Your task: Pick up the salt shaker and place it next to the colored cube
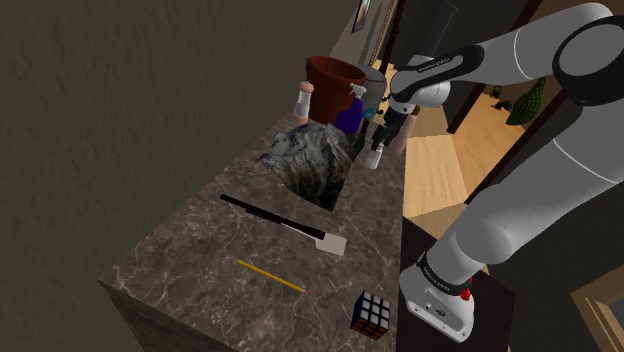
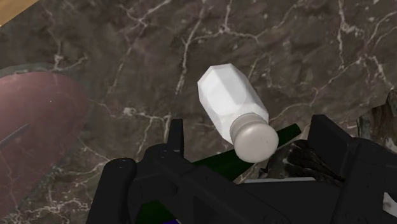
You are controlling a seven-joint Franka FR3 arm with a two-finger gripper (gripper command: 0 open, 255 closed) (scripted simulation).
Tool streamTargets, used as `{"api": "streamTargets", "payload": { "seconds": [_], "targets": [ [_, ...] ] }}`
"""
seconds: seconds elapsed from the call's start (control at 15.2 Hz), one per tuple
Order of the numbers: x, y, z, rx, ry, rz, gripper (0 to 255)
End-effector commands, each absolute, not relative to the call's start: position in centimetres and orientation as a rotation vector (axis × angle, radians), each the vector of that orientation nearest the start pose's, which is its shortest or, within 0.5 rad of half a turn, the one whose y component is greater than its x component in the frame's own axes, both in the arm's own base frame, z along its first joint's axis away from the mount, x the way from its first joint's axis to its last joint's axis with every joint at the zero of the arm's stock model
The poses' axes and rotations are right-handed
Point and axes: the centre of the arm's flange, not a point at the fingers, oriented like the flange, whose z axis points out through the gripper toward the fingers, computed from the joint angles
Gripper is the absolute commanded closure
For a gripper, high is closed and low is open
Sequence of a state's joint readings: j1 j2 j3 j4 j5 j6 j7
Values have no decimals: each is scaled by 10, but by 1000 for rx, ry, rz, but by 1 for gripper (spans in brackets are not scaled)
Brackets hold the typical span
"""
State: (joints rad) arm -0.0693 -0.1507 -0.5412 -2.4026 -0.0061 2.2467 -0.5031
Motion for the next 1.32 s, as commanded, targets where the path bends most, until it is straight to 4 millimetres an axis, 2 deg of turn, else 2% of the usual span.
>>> {"api": "streamTargets", "payload": {
  "seconds": [0.0, 0.59, 1.25],
  "targets": [
    [387, -271, 363, -3062, 149, -24, 255],
    [387, -271, 362, -3062, 149, -25, 255],
    [387, -271, 415, -3062, 149, -25, 255]
  ]
}}
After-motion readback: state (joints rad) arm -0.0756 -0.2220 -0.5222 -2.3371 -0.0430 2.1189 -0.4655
